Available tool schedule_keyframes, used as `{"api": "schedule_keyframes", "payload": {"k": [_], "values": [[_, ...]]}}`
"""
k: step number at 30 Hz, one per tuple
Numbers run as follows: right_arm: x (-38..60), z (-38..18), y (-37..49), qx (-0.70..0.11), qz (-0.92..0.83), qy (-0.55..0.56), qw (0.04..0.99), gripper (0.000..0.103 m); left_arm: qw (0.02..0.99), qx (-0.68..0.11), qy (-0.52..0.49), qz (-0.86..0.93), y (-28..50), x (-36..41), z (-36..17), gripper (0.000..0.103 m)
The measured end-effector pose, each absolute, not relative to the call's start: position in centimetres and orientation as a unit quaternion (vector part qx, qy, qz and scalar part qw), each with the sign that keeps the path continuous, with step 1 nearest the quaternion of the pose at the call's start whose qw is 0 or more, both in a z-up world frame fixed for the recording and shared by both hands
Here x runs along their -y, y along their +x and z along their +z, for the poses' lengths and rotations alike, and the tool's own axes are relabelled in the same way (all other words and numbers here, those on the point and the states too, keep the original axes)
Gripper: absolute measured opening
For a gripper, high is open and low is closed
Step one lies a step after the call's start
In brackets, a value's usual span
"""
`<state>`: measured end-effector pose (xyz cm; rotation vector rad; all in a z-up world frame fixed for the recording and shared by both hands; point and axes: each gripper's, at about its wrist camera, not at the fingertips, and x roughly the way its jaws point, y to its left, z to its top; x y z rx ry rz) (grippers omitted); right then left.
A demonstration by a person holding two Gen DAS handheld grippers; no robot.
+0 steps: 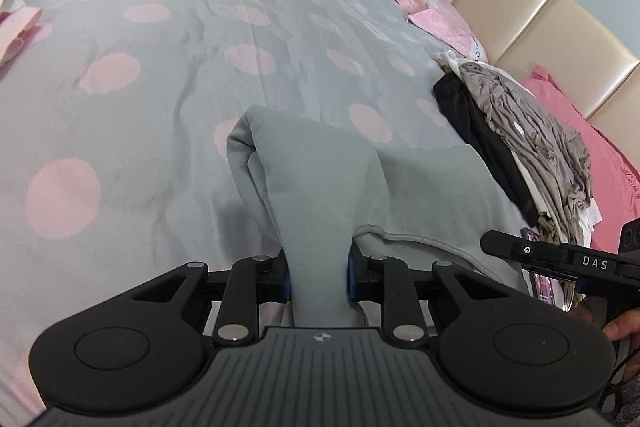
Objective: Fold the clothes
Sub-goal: 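Lift the folded shirt with both grippers and carry it toward the clothes stack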
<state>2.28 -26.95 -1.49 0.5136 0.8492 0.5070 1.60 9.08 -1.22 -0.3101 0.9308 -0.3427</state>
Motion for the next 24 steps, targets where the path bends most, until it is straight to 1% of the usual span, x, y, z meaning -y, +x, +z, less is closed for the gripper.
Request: {"api": "schedule_keyframes", "payload": {"k": [8, 14, 19, 24], "values": [[24.1, 2.4, 3.6, -0.381, 0.265, 0.238, 0.853, 0.021, 0.873, -0.435, -0.147, -0.162, 3.3, -12.2, 2.6, 0.021], [19.4, 5.4, 6.0, -0.366, 0.302, 0.233, 0.849, 0.021, 0.888, -0.414, -0.142, -0.144, 4.3, -16.2, 6.4, 0.021], [13.4, 7.7, 8.6, -0.365, 0.345, 0.228, 0.834, 0.02, 0.899, -0.4, -0.14, -0.112, 4.7, -21.8, 9.1, 0.021], [5.4, 9.3, 10.9, -0.379, 0.388, 0.22, 0.811, 0.02, 0.903, -0.393, -0.162, -0.068, 4.8, -29.4, 11.0, 0.021]]}}
